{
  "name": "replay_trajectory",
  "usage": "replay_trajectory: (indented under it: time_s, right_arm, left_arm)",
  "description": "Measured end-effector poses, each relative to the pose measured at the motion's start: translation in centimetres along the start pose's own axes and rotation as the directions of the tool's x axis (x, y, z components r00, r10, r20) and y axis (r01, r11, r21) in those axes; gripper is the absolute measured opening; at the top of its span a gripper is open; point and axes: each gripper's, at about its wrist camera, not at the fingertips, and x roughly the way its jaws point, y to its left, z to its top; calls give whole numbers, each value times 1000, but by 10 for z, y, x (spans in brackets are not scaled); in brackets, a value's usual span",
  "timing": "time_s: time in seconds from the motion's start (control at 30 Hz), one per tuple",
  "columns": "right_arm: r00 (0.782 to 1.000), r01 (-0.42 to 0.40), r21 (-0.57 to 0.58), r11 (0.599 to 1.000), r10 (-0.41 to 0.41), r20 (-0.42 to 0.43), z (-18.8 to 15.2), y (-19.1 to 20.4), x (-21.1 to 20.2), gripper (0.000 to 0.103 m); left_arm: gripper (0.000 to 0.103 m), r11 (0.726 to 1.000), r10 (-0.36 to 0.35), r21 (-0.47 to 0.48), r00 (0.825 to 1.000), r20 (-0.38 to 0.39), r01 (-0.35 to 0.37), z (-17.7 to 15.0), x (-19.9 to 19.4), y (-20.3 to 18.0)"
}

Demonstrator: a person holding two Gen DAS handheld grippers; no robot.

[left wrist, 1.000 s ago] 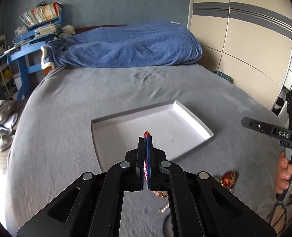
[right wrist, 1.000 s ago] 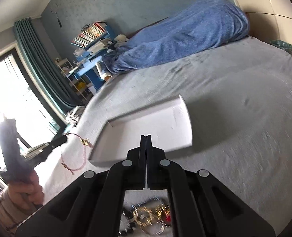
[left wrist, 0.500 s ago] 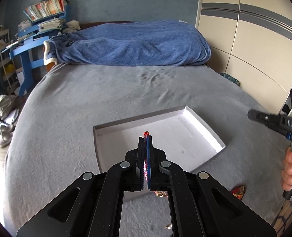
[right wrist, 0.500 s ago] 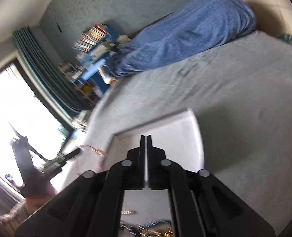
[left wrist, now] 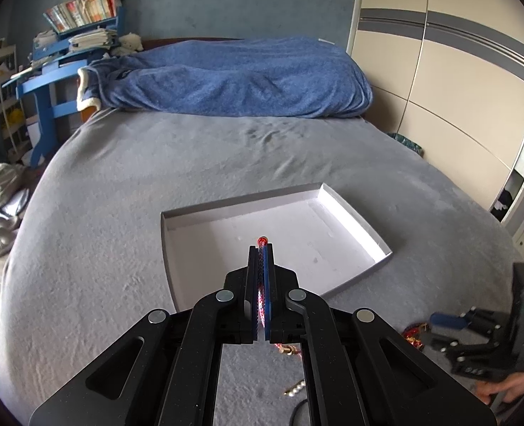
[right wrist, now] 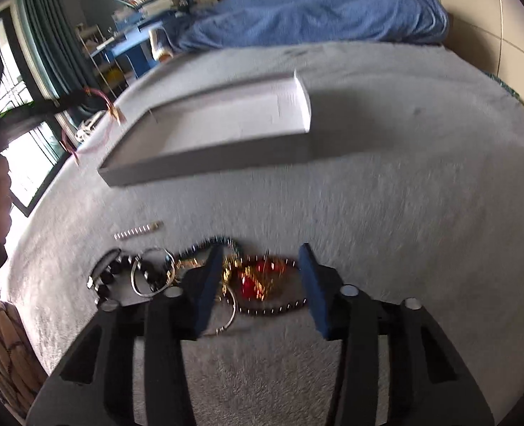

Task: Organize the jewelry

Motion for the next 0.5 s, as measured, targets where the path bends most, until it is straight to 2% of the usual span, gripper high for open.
replay_trajectory:
  time_s: [0.1,0.13,0.17,0.27,0.5]
  right_arm:
    - [1000,10,26,1000,-9,-24,-6,-2,8,30]
    - [999,13,33,999,-12,-31,-8,-3,10,26]
    - [999,11,45,999,-9,-38,-9,-4,11,17]
    - [999,-4,69,998,6,-32,-11,-7,12,5]
    - [996,-75,96,993,70,61,9,-10,-14,3]
  left_arm:
    - [3,1000,3,0,1000,6,-3,0,-4,-1]
    - [3,1000,4,-1,1000,6,-4,0,-5,-1]
    - [3,1000,6,-1,1000,6,-6,-1,-5,-1]
    - [3,1000,9,-2,1000,5,-9,-1,-7,-1]
    - [3,1000,6,-4,1000,16,-6,2,-10,0]
